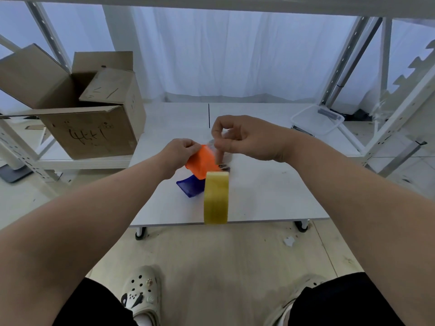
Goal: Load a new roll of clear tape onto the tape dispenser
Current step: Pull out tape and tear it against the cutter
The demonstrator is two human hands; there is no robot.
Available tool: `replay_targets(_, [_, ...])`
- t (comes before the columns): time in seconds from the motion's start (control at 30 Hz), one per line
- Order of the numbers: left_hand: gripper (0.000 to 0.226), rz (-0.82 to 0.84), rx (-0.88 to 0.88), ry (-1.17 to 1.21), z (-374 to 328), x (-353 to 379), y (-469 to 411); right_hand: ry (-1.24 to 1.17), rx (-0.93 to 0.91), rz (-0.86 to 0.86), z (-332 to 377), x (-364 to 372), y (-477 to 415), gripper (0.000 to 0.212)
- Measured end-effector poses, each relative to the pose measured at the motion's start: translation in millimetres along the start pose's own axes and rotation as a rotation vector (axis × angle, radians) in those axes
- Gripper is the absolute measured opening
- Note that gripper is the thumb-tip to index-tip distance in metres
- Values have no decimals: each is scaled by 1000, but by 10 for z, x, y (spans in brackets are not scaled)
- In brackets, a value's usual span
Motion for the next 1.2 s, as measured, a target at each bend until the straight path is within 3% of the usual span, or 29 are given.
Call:
replay_targets(0.23, [20,490,21,37,-173,40,139,-12,-2,120,109,56,-34,11])
replay_targets(0.37, [21,574,-28,-50,-145,12,205,-13,21,97,3,5,-13,20])
replay_targets(0.5, [24,547,-50,-77,-86,38,241,-32,59,71,-74,1,-12,21])
replay_targets(0.8, [24,401,-2,122,-109,300,321,39,47,92,-47,93,-86,22])
replay_targets(1.1, [19,491,-76,36,-52,284,353,24,30,88,-62,66,-128,9])
replay_targets(1.2, [29,496,-95,2,-68,300,381,0,27,78,-34,65,-144,8])
Point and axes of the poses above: each hand's wrist, its own y-axis away from the middle knuckle, its own x-axis out of the palm, z = x × y, the point moved 3 cm from there along -y, towards the middle knuckle, and after that the axes turned 2 degrees about -y, right-handed, at the moved point
